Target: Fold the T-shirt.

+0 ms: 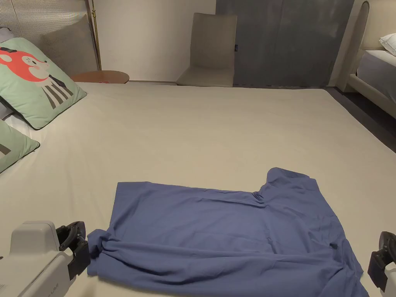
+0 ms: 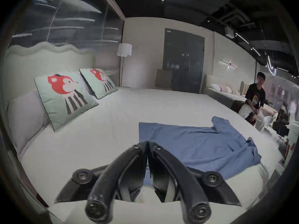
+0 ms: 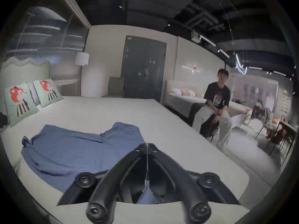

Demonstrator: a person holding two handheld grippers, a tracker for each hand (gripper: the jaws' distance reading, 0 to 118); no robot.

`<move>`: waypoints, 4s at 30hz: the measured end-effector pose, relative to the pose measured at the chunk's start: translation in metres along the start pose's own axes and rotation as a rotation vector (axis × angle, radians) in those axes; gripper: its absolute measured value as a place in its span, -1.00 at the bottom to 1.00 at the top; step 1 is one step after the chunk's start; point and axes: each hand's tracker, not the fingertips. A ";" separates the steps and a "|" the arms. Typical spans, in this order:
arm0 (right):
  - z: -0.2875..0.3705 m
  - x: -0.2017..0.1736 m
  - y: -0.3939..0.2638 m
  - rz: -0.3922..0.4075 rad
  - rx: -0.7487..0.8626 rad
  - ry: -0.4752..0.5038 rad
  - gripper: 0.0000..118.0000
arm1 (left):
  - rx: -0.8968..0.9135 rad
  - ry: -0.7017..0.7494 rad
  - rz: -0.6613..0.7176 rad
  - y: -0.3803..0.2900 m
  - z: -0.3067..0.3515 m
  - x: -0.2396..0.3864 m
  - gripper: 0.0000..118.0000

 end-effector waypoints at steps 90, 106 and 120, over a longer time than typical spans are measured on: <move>0.023 -0.006 0.067 -0.134 0.093 0.111 -0.99 | 0.150 -0.032 0.019 0.059 0.054 0.027 -1.00; -0.038 -0.024 0.049 -0.069 -0.033 0.126 -0.99 | -0.456 -0.039 0.130 0.059 -0.171 -0.044 0.91; -0.122 -0.018 0.021 -0.015 -0.274 0.102 0.32 | -0.580 0.103 0.091 0.001 -0.242 -0.031 -0.65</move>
